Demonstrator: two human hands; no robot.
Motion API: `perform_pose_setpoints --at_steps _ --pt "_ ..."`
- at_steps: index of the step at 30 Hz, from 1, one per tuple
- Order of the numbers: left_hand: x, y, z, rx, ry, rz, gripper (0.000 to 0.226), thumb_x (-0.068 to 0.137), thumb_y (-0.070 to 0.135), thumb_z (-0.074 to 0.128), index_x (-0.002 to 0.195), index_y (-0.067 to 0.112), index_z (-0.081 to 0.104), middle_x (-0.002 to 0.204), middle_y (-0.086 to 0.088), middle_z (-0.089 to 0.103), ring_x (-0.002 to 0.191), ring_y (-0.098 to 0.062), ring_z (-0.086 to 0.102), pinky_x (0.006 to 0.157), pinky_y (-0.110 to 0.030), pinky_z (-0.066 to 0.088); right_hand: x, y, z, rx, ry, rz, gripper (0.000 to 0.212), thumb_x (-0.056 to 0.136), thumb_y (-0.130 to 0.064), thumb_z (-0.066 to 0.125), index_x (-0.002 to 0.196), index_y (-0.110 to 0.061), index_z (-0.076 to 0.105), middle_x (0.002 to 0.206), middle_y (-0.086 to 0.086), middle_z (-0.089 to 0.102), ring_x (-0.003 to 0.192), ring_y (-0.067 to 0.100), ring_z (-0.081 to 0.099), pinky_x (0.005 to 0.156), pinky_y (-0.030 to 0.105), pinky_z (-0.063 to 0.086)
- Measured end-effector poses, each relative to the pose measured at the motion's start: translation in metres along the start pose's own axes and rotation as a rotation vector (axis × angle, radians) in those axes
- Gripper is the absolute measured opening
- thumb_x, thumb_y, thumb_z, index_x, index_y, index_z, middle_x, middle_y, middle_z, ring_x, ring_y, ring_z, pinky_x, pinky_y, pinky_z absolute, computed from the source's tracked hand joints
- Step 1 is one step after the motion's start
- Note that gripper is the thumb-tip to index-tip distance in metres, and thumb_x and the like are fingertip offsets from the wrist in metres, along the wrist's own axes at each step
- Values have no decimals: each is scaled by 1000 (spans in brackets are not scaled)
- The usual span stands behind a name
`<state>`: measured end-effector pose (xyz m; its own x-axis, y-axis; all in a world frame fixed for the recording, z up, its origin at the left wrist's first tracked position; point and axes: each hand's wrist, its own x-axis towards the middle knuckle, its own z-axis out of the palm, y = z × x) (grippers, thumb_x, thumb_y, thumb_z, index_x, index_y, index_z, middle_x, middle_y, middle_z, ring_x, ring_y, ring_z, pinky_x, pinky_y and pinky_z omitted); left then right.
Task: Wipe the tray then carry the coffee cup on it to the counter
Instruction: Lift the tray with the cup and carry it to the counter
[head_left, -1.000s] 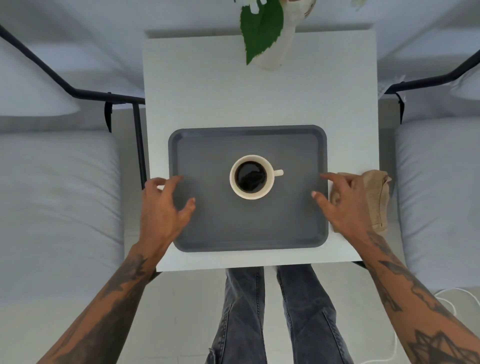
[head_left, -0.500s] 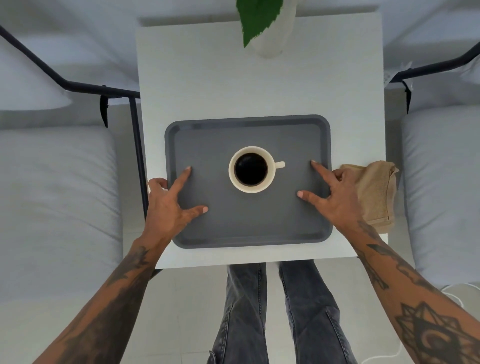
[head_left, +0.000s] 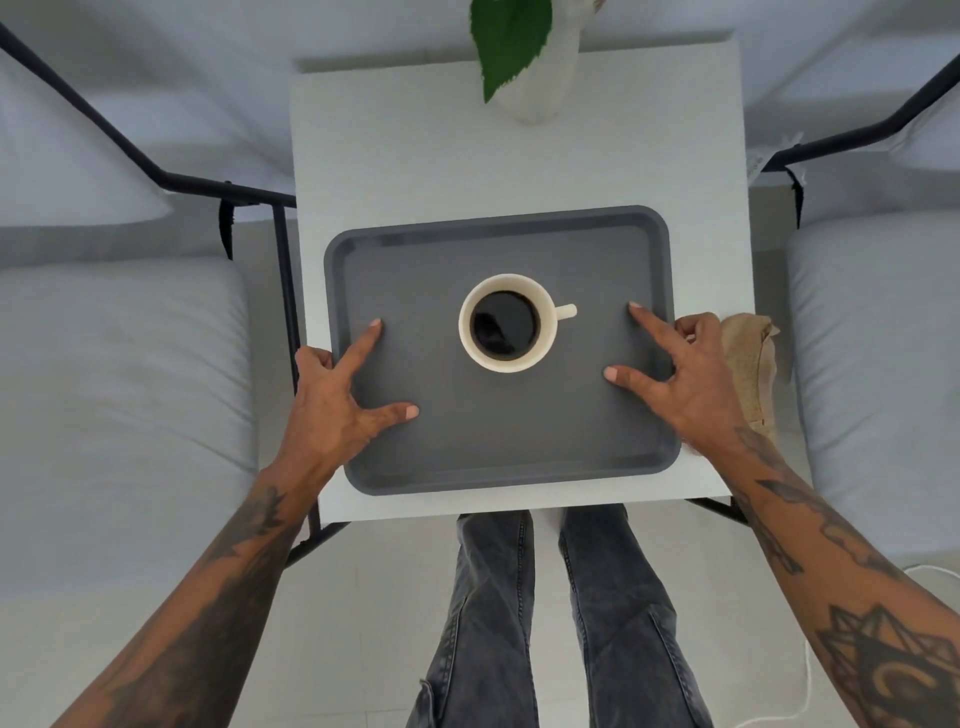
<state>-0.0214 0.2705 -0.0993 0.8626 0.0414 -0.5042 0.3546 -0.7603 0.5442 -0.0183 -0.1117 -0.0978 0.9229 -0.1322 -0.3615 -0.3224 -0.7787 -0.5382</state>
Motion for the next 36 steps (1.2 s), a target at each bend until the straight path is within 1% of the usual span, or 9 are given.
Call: perform_pose_setpoints --at_steps 4,6,8,11,16,22,25,32,36 --pt "-19 25 -25 -14 28 34 103 58 61 81 147 52 31 117 2 24 111 -19 33 107 -39 39 -8 -15 -38 -132 85 -66 75 66 -73 62 135 -55 37 107 -5 31 98 12 35 89 20 38" --pt "-33 43 -42 -46 24 38 102 59 57 84 147 52 32 119 1 25 113 -19 33 107 -38 38 -16 -27 -62 -142 66 -60 76 64 -75 62 133 -59 35 108 -4 31 102 20 42 91 38 49" --pt "-51 63 -61 -73 20 35 101 61 52 88 146 51 34 124 -2 27 118 -20 33 109 -40 37 -28 -42 -87 -19 56 -63 74 65 -67 68 132 -55 40 108 -7 29 104 15 41 96 44 47" --pt "-81 94 -91 -114 41 41 102 59 49 90 145 50 37 125 -3 28 120 -20 33 111 -39 38 -50 -66 -127 109 92 -128 69 67 -52 77 130 -45 51 109 -6 28 101 4 35 104 36 41" --pt "-133 141 -132 -122 96 60 106 47 59 88 142 54 40 119 -1 29 114 -18 37 104 -32 40 -87 -95 -201 136 102 -213 66 70 -46 78 131 -37 55 114 -1 32 108 14 39 105 34 39" --pt "-184 197 -170 -159 173 133 105 37 66 88 135 52 52 111 3 32 108 -16 42 98 -28 40 -118 -119 -289 136 163 -297 62 68 -46 79 126 -29 61 111 2 36 103 12 42 103 30 39" --pt "-204 233 -196 -130 216 171 103 37 65 89 133 50 54 106 4 35 105 -17 45 101 -32 42 -128 -134 -329 117 214 -348 62 67 -51 78 124 -30 63 109 0 39 103 11 45 100 28 39" --pt "-241 307 -261 -114 299 290 95 46 60 91 134 44 57 114 -1 38 113 -24 46 106 -44 42 -144 -176 -420 123 301 -443 64 65 -58 75 122 -30 64 111 1 41 104 14 45 96 26 39" --pt "-255 336 -292 -114 366 331 95 46 61 91 133 42 58 118 -2 39 114 -26 46 99 -40 43 -153 -199 -461 127 353 -467 63 66 -60 74 121 -30 65 111 0 44 102 13 45 88 24 36"
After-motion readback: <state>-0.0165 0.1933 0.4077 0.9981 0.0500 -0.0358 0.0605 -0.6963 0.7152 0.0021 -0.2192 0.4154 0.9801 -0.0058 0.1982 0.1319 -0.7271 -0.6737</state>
